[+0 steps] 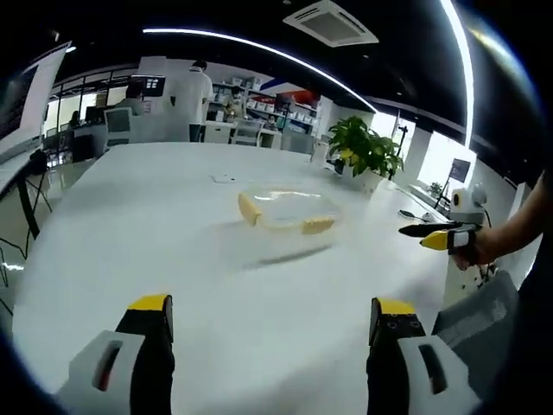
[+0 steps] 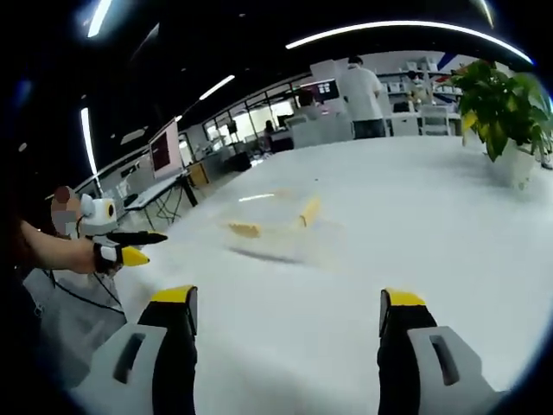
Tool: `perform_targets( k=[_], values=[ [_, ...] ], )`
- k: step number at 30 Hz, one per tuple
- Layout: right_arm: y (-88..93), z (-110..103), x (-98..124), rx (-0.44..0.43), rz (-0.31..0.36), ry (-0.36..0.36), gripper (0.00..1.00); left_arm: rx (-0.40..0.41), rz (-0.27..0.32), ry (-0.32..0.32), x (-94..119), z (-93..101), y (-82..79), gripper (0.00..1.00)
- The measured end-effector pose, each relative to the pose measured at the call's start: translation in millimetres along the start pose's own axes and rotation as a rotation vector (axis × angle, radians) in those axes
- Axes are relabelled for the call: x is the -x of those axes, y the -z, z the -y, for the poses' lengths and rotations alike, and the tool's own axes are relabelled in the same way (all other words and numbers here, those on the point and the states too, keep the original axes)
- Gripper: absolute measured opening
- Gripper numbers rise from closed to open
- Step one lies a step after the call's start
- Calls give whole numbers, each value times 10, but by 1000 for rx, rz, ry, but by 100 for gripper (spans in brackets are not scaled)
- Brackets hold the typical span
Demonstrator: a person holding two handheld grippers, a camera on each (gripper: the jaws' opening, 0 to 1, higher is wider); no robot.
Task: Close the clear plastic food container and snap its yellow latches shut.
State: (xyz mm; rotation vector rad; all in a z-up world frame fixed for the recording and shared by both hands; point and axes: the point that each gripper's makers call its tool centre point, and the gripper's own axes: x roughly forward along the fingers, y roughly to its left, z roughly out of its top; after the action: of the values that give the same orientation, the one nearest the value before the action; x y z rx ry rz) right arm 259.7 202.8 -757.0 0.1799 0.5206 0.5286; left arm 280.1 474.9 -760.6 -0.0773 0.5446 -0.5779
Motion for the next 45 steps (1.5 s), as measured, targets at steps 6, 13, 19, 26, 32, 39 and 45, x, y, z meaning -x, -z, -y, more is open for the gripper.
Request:
perform_targets(
  k=[6,13,19,26,32,39,45],
  values=[
    [38,-93,81,-20,-1,6,85,-1,2,-7,120,30,-10,91],
    [80,-198,145,-43,-6,-10,85,-7,-1,-12,270,67,36,92],
    [78,-269,210,-46,2,-19,85,2,4,-15,359,87,74,91],
    [145,-331,282,-54,-9,-24,85,-2,6,-16,485,102,69,91],
    [182,-379,330,-67,-10,-23,84,-17,5,-3,566,149,73,90],
    [200,-511,341,-40,-11,-33,83,-2,7,-10,602,136,142,90],
    [237,-556,317,-19,-21,-44,83,-9,2,-6,615,185,186,90]
  ],
)
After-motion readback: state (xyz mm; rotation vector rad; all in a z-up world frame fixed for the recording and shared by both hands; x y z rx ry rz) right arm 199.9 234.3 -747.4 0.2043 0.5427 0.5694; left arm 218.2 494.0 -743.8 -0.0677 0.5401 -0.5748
